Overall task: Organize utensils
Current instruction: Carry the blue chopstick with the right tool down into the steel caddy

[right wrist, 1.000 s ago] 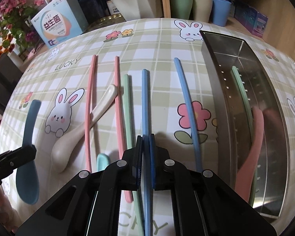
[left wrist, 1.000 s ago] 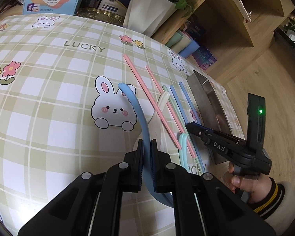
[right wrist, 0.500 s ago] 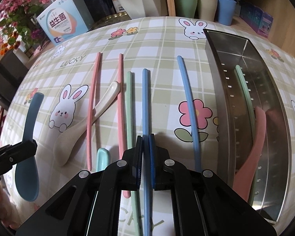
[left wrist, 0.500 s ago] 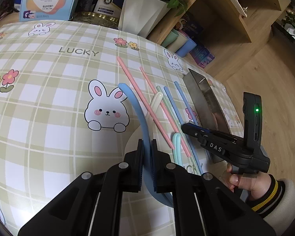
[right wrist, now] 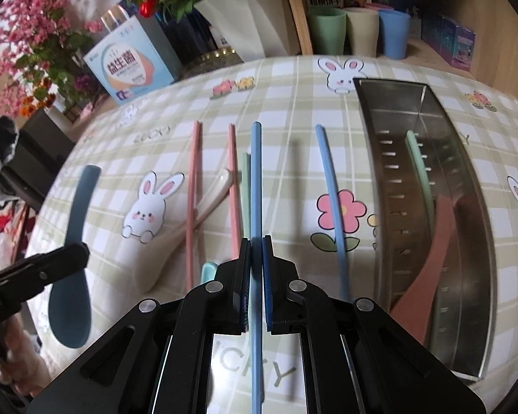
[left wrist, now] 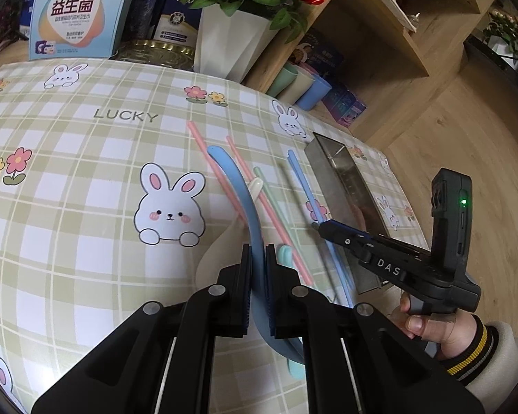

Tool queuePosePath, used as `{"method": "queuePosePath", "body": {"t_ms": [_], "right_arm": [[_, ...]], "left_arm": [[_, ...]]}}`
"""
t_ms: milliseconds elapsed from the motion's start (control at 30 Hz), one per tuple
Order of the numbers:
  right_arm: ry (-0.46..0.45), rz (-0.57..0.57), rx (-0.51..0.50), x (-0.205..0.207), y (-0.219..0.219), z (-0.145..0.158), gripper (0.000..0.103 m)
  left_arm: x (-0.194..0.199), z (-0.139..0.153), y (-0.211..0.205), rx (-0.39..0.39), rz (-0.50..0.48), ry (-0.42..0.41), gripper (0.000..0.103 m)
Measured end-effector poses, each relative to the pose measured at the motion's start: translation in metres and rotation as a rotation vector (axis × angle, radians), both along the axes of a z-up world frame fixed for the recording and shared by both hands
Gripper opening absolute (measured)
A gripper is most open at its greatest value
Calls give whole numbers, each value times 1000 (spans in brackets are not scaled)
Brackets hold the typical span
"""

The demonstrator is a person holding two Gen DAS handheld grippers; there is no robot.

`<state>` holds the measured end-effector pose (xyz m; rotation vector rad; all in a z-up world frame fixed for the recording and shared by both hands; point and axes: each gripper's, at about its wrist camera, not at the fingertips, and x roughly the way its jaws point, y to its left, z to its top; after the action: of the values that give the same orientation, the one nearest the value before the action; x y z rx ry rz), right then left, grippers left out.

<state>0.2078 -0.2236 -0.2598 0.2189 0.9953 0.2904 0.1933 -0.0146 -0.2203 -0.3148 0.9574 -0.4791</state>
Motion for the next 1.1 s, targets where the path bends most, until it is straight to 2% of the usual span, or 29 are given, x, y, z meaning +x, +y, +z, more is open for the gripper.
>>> {"method": "queuePosePath", "body": {"t_ms": [433,600,767,933,1100], "right_arm": [[-60,-10,81,-6,-31,25,6],[-110,-33,117,-6,-58,46,6],[-152,-80,112,-3,-101,65,6],[-136,-152,107,4,-141,61,6],[-101,-184,124,5,-157,42,6]], "left_arm": [[1,14,-23,25,-22,-21,7],[4,19,-31,39,-26,-22,7],[7,25,-43,45,-43,-32,7],[12,24,-56,38,-63,-24,7],[19,19,-69,37,-83,-10,7]]}}
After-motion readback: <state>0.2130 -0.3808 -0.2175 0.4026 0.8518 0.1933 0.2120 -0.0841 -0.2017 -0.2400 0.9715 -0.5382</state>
